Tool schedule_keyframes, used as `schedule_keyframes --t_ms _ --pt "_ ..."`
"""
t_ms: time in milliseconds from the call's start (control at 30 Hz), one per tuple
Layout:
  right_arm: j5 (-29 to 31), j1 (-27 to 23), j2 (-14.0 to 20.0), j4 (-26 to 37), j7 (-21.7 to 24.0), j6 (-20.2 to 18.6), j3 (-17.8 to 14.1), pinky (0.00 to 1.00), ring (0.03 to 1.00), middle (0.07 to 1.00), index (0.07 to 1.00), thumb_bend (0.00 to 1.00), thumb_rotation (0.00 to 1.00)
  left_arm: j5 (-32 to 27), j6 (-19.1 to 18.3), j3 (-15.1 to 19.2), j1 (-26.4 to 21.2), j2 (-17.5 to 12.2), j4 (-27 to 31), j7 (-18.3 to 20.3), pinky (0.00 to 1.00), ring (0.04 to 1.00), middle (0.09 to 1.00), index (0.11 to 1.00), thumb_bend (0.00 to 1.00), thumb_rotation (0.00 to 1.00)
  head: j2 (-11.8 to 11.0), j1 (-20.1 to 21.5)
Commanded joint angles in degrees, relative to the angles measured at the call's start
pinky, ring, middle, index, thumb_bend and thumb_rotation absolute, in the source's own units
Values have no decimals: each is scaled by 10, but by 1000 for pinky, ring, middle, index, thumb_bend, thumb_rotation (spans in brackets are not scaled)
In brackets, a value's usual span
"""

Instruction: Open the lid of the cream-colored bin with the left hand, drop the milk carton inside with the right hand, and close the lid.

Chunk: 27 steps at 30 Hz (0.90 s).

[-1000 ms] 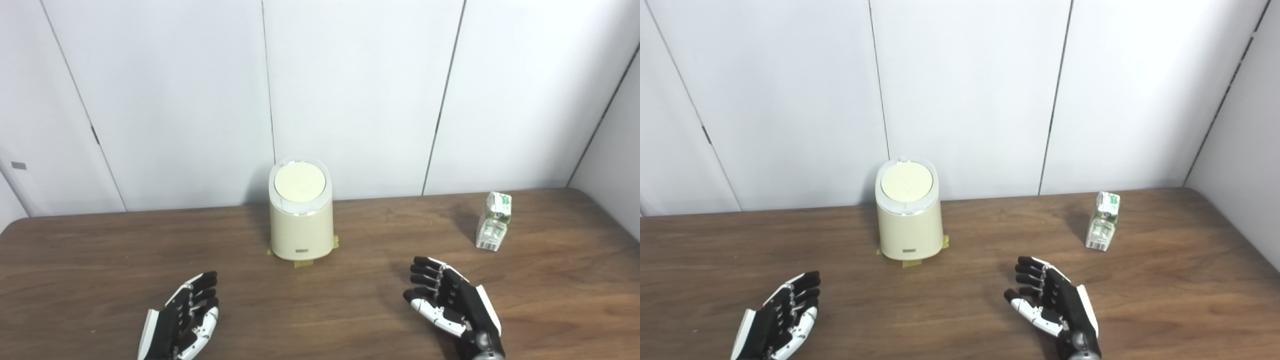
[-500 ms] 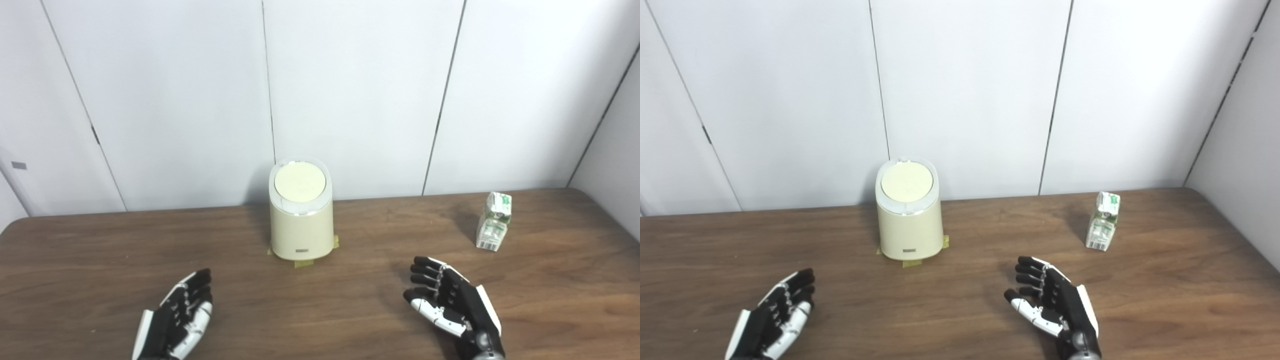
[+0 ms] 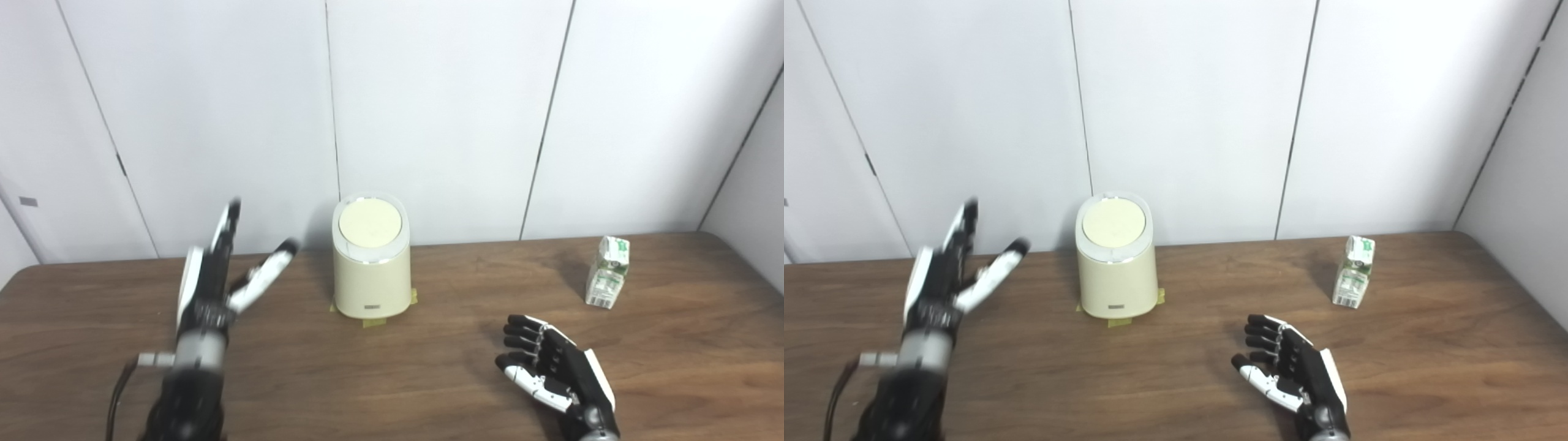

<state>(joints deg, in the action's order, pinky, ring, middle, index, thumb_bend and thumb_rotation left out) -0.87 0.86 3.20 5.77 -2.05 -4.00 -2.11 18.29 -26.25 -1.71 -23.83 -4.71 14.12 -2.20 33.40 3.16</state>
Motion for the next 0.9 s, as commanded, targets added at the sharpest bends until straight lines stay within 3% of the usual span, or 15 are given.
schedule_keyframes --t_ms 0,200,333,400,533,667,867 --pt "0 -12 -1 0 4 -3 2 658 714 717 695 291 44 29 -6 0 -37 12 -11 2 1000 1000 1000 1000 863 421 1 1" --pt "-2 -12 0 1 5 -5 4 664 717 721 700 285 42 133 -7 24 -94 63 -73 21 1000 1000 1000 1000 896 397 0 1" --pt "-4 -11 2 6 6 -11 5 663 717 722 701 283 25 221 -7 82 -135 116 -114 98 991 1000 1000 1000 869 415 2 -3" --pt "-5 -11 3 5 7 -12 6 668 722 726 704 285 39 252 -7 106 -161 136 -143 120 922 1000 1000 1000 854 356 2 -3" --pt "-6 -11 4 4 8 -10 8 669 723 729 708 284 30 322 -7 130 -192 157 -179 154 982 1000 1000 1000 852 296 3 -2" --pt "-11 -9 4 7 7 -11 10 658 715 722 705 288 40 379 -7 123 -209 164 -219 142 1000 1000 1000 1000 885 282 4 0" --pt "-17 -9 5 10 8 -13 14 657 719 726 709 286 41 351 -6 111 -215 157 -273 98 1000 1000 1000 1000 891 197 5 1"
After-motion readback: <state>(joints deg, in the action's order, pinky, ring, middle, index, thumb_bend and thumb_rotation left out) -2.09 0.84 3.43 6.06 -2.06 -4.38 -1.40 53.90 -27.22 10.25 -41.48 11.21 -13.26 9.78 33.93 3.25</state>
